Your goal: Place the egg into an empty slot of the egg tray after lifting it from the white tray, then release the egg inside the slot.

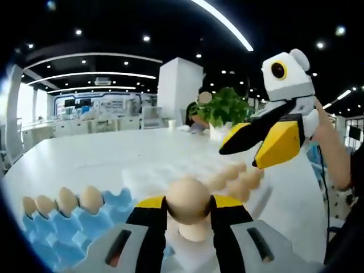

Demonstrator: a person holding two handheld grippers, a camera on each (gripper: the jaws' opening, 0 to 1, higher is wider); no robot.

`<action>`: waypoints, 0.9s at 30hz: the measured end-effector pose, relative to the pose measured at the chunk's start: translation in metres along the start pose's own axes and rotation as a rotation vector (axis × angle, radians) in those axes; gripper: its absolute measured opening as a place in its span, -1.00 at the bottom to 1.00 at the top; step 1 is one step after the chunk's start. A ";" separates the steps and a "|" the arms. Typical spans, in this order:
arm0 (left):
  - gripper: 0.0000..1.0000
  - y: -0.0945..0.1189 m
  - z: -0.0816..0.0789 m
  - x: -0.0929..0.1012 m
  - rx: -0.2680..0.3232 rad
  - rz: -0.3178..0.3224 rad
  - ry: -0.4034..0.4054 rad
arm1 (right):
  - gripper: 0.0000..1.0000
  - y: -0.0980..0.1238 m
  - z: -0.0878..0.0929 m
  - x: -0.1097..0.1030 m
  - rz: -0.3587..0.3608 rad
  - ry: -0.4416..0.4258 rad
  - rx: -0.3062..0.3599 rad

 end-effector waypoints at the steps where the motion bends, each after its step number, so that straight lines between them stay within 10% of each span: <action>1: -0.40 -0.001 0.000 -0.003 -0.002 -0.003 0.005 | -0.44 0.005 0.007 -0.001 0.021 -0.010 0.019; 7: -0.40 -0.007 -0.005 -0.009 0.001 -0.008 0.016 | -0.40 0.004 0.036 -0.024 0.044 -0.058 0.035; 13: -0.40 -0.014 -0.018 -0.019 0.001 -0.028 0.007 | -0.04 -0.003 0.045 -0.033 0.188 0.070 0.000; 27: -0.40 -0.031 -0.022 -0.065 -0.030 -0.149 0.045 | -0.06 -0.012 0.059 -0.048 0.123 0.028 0.040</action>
Point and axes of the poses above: the point that each gripper's makers call its tool centre point, and the gripper's own axes: y roughly backward along the fingers, x roughly to its right, z roughly out of its underside, the point moved 3 cm from there along y, roughly backward along the fingers, and after that the axes turned 5 degrees about -x, right-handed, at the moved point
